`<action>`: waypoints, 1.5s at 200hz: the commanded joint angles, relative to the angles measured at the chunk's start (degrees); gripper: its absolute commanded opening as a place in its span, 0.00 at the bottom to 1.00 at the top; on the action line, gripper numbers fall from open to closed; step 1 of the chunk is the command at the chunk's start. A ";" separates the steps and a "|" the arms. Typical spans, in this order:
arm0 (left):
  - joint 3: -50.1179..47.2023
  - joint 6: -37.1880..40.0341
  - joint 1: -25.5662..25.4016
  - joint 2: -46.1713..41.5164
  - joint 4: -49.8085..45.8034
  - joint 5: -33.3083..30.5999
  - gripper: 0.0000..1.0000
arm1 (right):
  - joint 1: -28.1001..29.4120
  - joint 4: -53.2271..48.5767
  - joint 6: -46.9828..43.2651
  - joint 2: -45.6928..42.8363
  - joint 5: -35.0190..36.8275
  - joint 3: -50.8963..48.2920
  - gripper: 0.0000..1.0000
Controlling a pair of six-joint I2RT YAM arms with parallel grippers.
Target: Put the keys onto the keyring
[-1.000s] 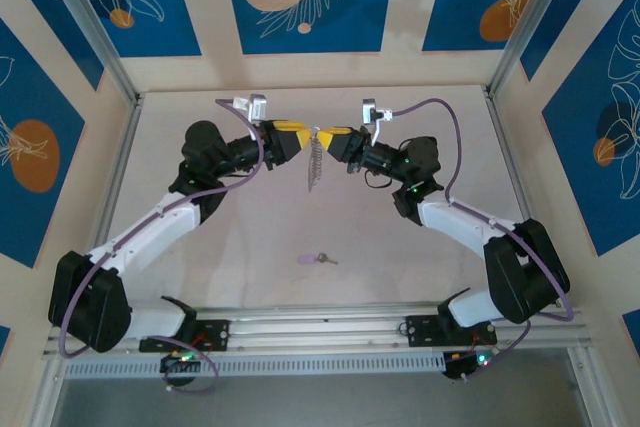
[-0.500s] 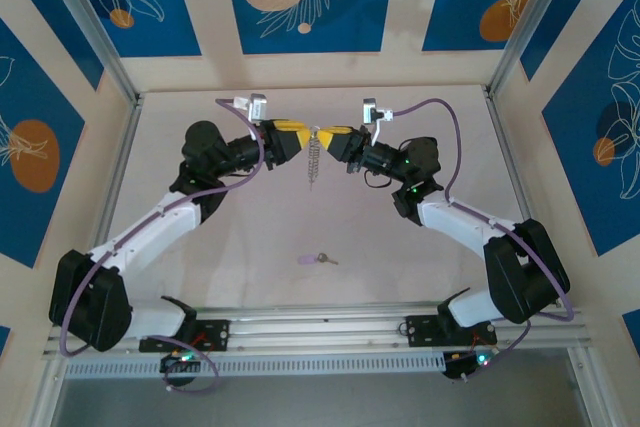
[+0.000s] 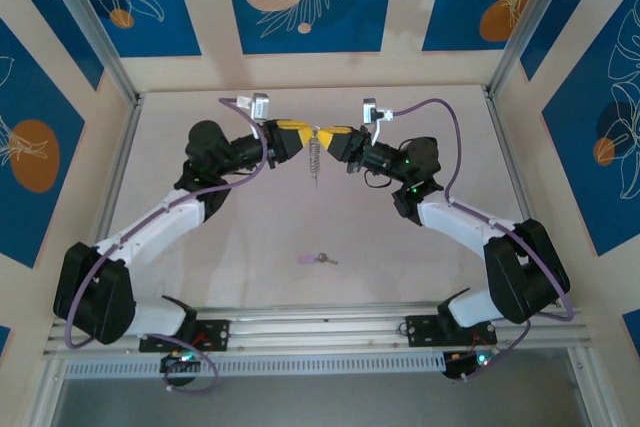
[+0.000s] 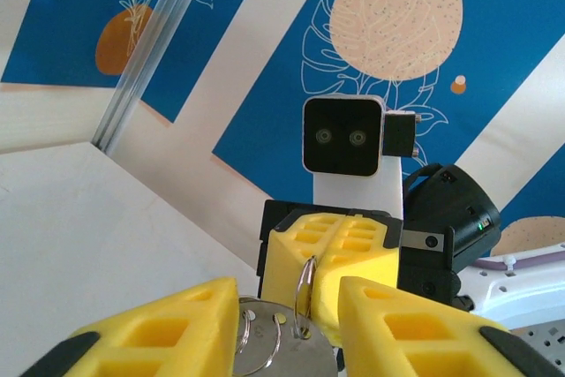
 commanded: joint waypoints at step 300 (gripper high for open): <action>18.10 29.15 -1.33 2.09 -26.68 14.81 0.00 | -9.56 -22.94 -10.97 -9.90 -20.03 8.17 0.47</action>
